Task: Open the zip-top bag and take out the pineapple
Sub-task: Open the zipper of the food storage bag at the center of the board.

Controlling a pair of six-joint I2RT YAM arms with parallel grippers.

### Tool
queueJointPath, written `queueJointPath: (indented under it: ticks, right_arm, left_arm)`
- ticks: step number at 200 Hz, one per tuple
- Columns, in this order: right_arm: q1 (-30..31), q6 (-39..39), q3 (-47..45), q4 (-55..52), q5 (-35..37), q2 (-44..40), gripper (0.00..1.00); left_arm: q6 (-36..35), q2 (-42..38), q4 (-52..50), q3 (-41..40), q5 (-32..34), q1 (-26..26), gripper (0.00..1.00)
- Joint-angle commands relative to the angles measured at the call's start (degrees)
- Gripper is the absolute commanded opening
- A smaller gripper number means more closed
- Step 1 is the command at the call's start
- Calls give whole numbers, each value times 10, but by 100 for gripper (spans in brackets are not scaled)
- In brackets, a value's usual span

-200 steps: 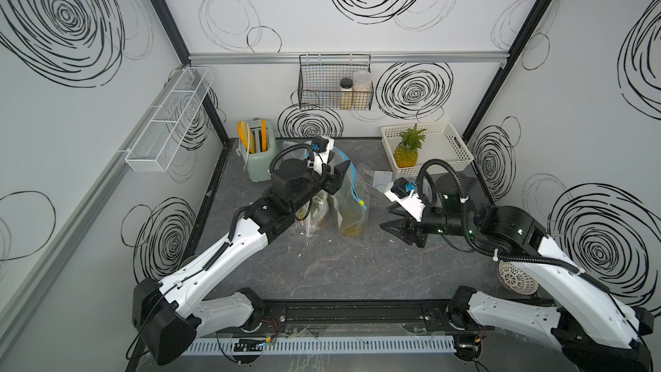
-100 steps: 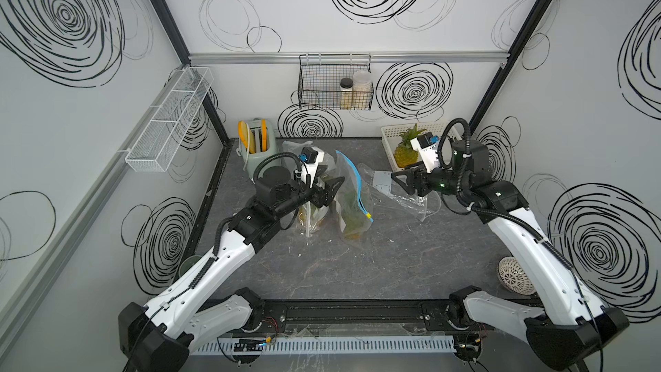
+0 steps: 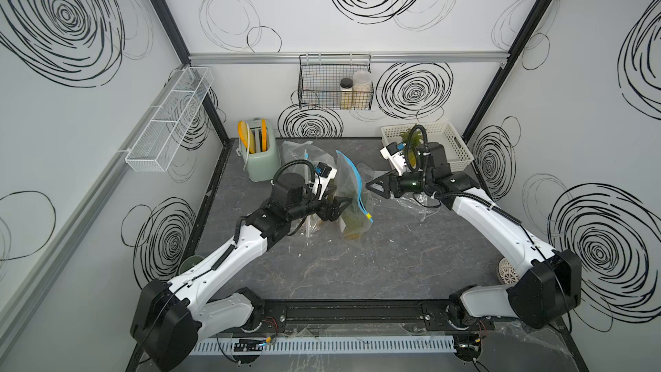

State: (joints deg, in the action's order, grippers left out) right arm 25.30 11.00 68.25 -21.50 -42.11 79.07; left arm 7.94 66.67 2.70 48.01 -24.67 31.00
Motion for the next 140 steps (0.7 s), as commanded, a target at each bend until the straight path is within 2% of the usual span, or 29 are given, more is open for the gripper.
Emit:
queueJointPath:
  ticks: [1,26,51,65,87,107,109,140]
  right_arm:
    - [24,16,-1,38,-17,18,71]
    - [41,26,-7,57,-16,46,70]
    - [46,33,-7,56,-22,68,61]
    - [48,40,-10,62,-23,72,46]
    - [44,53,-22,81,-18,68,19]
    - [34,67,-37,101,-24,59,3]
    - [33,67,-39,102,-24,57,1]
    - [-10,69,-54,91,-42,40,0]
  left_arm:
    - [-3,22,60,-6,-10,7,80]
    - [5,51,86,-7,-2,15,79]
    - [10,63,108,-13,17,23,73]
    - [10,61,109,-16,29,25,59]
    - [10,51,105,-24,48,25,23]
    - [8,31,98,-34,63,24,5]
    - [8,30,97,-35,64,24,1]
    - [7,-12,76,-60,80,15,0]
